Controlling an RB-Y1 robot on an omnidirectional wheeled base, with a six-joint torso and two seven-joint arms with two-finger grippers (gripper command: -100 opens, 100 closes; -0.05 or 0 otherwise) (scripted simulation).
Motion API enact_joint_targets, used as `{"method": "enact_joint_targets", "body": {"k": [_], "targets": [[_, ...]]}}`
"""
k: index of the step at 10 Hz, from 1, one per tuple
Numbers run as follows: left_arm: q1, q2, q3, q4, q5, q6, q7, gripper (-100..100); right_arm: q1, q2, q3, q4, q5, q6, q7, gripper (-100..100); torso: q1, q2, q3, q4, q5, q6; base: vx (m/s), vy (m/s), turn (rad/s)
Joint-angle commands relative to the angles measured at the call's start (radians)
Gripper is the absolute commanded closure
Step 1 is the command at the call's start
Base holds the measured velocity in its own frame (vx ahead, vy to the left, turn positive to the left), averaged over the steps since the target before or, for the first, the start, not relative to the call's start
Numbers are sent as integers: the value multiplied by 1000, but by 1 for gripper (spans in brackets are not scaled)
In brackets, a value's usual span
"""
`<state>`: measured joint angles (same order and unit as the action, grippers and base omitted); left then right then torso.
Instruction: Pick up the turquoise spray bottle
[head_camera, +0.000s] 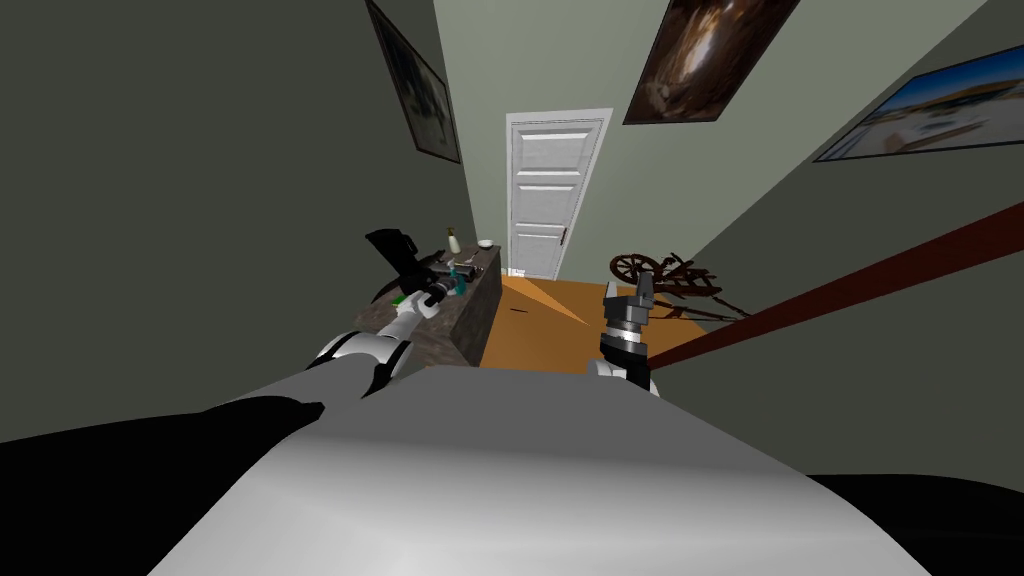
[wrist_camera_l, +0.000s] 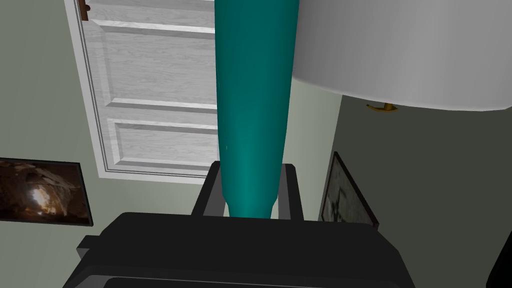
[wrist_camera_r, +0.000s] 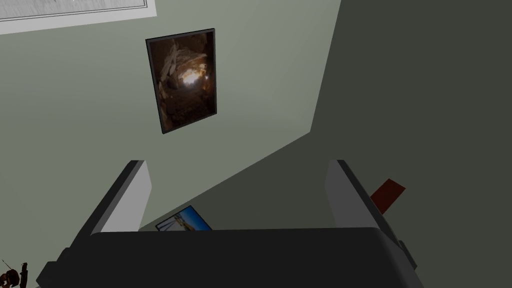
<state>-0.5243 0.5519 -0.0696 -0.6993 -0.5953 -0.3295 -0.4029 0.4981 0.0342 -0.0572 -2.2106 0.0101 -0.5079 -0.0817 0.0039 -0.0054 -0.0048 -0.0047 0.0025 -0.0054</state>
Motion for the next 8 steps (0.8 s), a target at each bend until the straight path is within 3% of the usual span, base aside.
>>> {"method": "enact_joint_targets", "body": {"k": [1, 3, 4, 8], "targets": [[50, 6, 12, -50, 6, 4, -6, 100, 0, 0, 0, 0, 0, 0, 0, 0, 0, 0, 0, 0, 0, 0, 89, -17, 28], [87, 6, 12, -103, 6, 4, -6, 100, 0, 0, 0, 0, 0, 0, 0, 0, 2, -1, -2, -2, 1, 0, 29, -1, 5], [128, 27, 22, -141, 18, 23, 4, 100, 0, 0, 0, 0, 0, 0, 0, 0, 2, 1, -1, -3, 2, 0, 78, -21, 7], [251, 49, 32, -280, 29, 42, 14, 100, 0, 0, 0, 0, 0, 0, 0, 0, 4, -4, -4, -4, 3, 0, 79, -8, 15]]}}
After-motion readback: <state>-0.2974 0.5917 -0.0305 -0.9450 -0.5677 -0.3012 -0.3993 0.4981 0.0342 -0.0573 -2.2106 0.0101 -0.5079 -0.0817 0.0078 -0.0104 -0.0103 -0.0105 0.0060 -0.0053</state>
